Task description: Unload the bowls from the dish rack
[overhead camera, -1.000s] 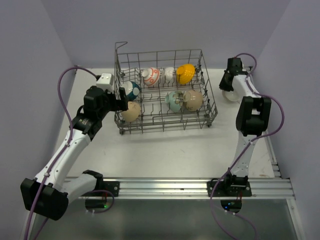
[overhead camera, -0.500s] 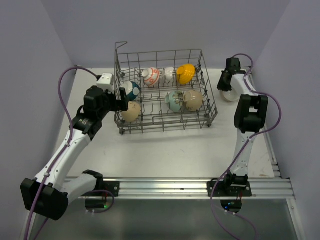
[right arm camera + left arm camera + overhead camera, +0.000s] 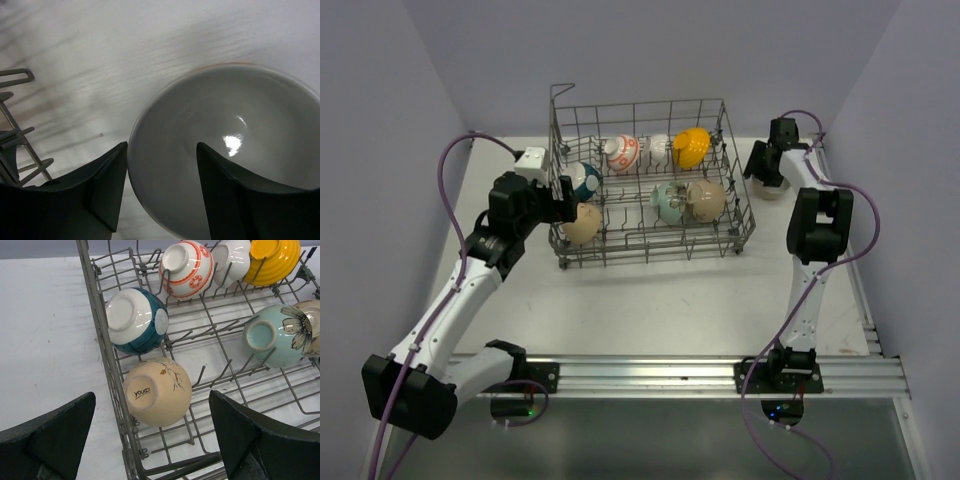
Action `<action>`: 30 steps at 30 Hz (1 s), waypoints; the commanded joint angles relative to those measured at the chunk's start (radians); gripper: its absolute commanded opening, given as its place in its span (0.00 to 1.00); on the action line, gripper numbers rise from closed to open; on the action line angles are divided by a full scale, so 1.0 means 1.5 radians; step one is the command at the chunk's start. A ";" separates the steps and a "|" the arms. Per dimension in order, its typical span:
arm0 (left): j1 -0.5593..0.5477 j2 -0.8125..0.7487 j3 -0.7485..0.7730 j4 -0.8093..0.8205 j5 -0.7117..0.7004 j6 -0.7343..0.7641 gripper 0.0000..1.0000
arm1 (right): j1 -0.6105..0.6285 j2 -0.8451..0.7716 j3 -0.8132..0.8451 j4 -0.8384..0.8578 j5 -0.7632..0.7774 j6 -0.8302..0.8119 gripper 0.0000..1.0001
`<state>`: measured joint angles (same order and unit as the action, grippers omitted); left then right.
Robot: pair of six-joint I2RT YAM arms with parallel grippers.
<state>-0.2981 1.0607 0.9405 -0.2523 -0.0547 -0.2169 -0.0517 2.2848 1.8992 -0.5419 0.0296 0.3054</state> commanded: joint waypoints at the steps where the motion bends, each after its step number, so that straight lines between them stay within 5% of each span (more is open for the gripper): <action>1: -0.004 0.002 0.005 0.005 0.016 0.009 1.00 | 0.001 -0.015 0.026 0.003 -0.018 0.001 0.63; 13: -0.004 0.002 0.001 0.007 0.012 0.004 1.00 | 0.002 -0.165 0.050 -0.027 -0.048 0.050 0.79; 22: -0.004 0.007 -0.001 0.008 -0.005 0.002 1.00 | 0.029 -0.342 -0.129 0.042 -0.125 0.071 0.78; 30: -0.005 0.011 -0.001 0.004 -0.029 0.010 0.92 | 0.164 -0.493 -0.270 0.084 -0.148 0.062 0.74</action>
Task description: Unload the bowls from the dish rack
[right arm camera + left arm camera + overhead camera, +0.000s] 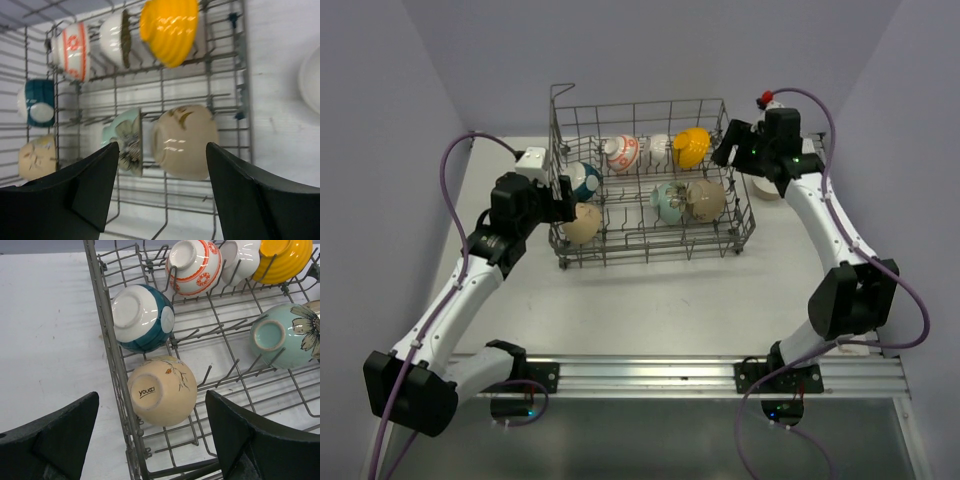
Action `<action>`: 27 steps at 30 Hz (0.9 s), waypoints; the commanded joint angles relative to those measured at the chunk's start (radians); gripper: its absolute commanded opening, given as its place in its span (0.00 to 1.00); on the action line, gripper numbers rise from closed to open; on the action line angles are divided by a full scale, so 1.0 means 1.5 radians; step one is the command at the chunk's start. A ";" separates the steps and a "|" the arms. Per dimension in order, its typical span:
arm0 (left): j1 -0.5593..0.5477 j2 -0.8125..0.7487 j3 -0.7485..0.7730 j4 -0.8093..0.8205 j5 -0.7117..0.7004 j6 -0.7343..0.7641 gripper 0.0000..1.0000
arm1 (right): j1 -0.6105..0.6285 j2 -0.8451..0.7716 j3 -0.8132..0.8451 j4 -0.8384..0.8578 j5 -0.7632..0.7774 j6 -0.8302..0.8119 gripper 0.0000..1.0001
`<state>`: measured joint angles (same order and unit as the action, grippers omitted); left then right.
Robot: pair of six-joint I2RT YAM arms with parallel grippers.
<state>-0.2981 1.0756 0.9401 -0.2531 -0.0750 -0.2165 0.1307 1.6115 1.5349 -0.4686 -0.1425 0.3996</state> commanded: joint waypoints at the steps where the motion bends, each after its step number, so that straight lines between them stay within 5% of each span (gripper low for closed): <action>1: -0.004 0.000 -0.001 0.002 -0.018 0.010 0.89 | 0.051 -0.049 -0.033 0.034 -0.035 -0.001 0.74; 3: -0.005 -0.001 -0.001 0.002 -0.023 0.013 0.85 | 0.066 -0.051 -0.055 0.037 -0.060 0.009 0.71; 12: -0.005 0.001 0.001 -0.001 -0.021 0.030 0.37 | 0.084 -0.028 -0.114 0.086 -0.138 0.050 0.67; 27: -0.004 -0.002 0.003 -0.002 -0.020 0.044 0.17 | 0.134 0.061 -0.135 0.141 -0.142 0.075 0.70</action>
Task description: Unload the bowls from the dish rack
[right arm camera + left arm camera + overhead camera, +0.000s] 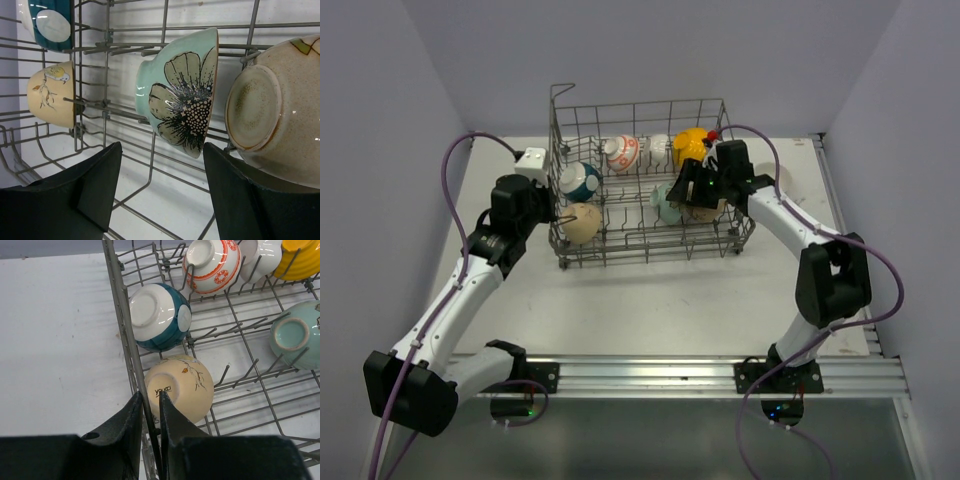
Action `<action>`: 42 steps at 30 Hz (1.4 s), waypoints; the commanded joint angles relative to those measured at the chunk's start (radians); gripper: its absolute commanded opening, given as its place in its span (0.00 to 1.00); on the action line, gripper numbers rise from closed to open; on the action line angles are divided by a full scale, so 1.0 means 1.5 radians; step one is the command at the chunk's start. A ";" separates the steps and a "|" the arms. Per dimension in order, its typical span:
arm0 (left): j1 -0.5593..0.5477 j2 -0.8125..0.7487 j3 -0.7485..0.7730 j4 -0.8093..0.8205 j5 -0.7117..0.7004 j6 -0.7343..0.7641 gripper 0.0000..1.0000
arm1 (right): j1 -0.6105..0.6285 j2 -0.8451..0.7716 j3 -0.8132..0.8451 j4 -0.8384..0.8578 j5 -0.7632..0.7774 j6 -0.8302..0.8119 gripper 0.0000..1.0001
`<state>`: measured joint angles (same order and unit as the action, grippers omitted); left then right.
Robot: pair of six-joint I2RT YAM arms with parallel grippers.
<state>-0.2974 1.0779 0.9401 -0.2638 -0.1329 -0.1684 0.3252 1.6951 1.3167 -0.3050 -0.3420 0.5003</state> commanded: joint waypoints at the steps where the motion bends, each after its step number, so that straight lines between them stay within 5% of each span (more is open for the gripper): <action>1: -0.004 -0.004 0.003 0.005 0.021 0.013 0.15 | 0.005 0.006 0.015 0.032 -0.008 0.008 0.71; 17: -0.005 -0.013 -0.001 0.011 0.048 0.019 0.07 | 0.014 0.044 0.026 0.041 0.019 0.001 0.78; 42: -0.018 -0.011 0.001 0.013 0.067 0.030 0.00 | 0.025 0.055 -0.035 0.266 -0.119 0.089 0.71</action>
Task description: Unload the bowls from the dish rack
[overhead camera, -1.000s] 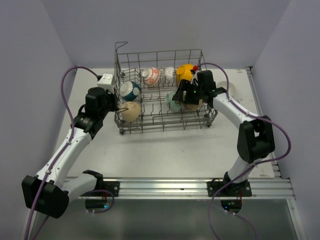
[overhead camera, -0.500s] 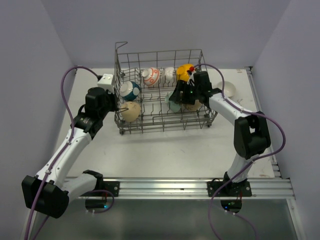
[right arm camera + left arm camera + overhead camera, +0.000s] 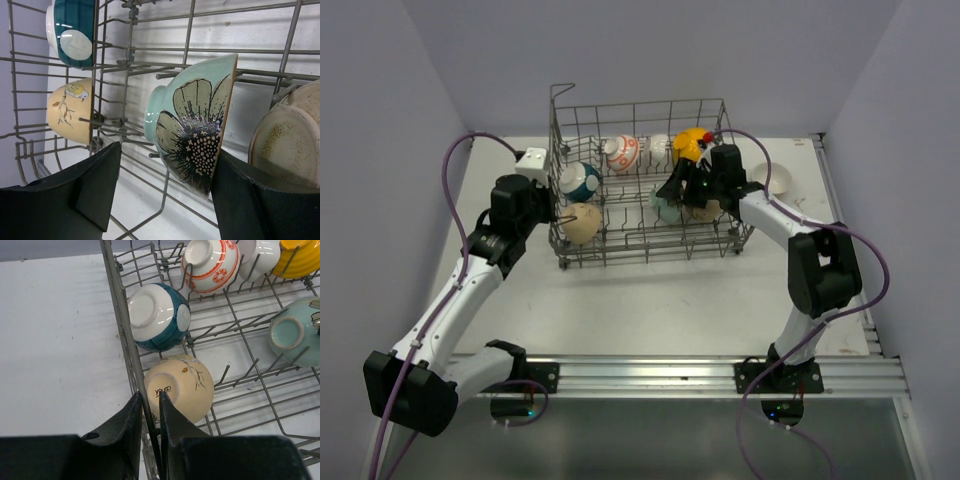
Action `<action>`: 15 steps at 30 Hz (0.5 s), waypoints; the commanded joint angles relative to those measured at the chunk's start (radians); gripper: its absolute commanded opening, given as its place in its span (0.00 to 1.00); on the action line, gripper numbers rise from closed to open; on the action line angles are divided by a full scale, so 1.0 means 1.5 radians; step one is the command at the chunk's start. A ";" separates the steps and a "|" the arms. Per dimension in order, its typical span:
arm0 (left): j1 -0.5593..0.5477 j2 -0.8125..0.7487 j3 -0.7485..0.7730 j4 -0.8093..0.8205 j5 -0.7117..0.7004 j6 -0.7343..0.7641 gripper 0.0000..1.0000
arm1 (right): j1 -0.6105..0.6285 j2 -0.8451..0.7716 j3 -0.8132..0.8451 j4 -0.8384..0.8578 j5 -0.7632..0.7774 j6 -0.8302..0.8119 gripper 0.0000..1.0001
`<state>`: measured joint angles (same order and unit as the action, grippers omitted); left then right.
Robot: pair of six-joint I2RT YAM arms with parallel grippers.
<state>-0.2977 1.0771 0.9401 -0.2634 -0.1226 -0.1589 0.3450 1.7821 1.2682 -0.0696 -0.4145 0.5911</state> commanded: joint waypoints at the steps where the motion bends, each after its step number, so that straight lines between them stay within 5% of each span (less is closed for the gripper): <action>1: -0.018 -0.009 0.001 0.013 0.065 0.024 0.00 | 0.012 0.001 -0.003 0.113 -0.082 0.031 0.71; 15: -0.026 -0.030 -0.006 0.021 0.095 0.047 0.00 | 0.011 0.018 -0.021 0.180 -0.126 0.069 0.59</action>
<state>-0.3016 1.0718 0.9344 -0.2573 -0.1150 -0.1261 0.3351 1.8114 1.2350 0.0467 -0.4725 0.6559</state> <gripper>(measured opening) 0.198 0.607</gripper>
